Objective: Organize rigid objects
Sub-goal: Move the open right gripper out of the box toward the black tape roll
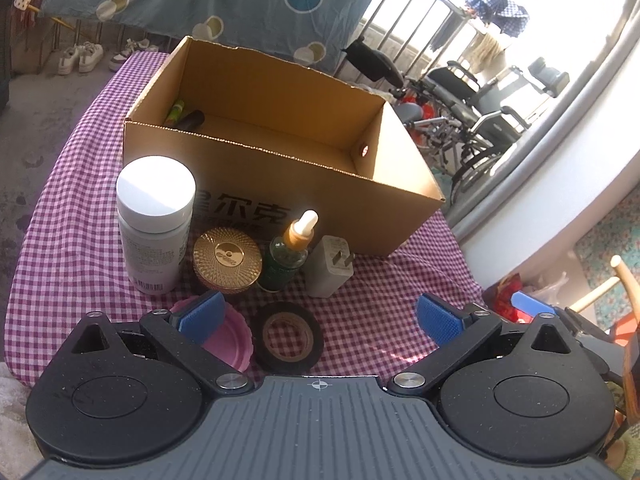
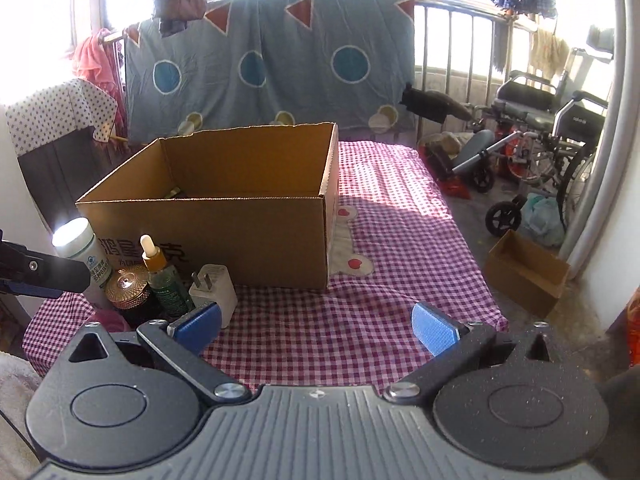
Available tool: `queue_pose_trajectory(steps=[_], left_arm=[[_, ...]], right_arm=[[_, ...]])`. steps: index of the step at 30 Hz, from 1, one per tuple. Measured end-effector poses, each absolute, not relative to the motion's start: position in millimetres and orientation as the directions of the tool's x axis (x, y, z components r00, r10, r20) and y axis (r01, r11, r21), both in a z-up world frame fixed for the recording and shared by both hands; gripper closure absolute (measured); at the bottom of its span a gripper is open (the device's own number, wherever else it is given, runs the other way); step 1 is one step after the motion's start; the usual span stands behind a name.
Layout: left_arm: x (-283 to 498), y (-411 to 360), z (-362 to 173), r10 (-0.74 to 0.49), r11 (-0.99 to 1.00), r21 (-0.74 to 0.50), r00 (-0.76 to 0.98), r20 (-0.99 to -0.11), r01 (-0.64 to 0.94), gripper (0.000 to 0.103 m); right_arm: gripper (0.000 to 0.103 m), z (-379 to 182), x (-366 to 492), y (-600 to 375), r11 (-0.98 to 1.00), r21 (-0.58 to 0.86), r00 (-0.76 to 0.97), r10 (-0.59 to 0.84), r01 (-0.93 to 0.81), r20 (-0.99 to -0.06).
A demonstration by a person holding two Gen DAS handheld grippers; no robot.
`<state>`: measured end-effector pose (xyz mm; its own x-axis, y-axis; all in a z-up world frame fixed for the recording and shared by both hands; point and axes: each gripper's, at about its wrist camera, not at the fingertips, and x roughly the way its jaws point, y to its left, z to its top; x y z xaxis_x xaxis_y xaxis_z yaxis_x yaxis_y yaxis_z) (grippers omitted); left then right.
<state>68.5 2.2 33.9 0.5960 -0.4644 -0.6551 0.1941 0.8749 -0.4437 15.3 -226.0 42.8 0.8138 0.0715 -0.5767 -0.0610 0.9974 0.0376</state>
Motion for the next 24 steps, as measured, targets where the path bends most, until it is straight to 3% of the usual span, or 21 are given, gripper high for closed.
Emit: queue_pose_trajectory(steps=[11,19,24], left_arm=[[50.9,-1.2,33.8,-0.488,0.866,-0.407,0.671,-0.559,0.290,0.000],[44.5,-33.3,18.0,-0.344,0.931,-0.133,0.693,-0.633,0.340,0.000],[38.6,-50.5,5.0,-0.332,0.918,-0.057,0.679,-0.655,0.393,0.000]], right_arm=[[0.000,43.1,17.3,-213.3,0.979,0.021,0.814,0.179,-0.201,-0.552],[0.000,35.2,23.7,-235.7,0.955,0.234,0.778,0.285,-0.182,-0.560],[0.000,24.8,32.6,-235.1,0.931,0.317,0.742,0.341,-0.181,-0.577]])
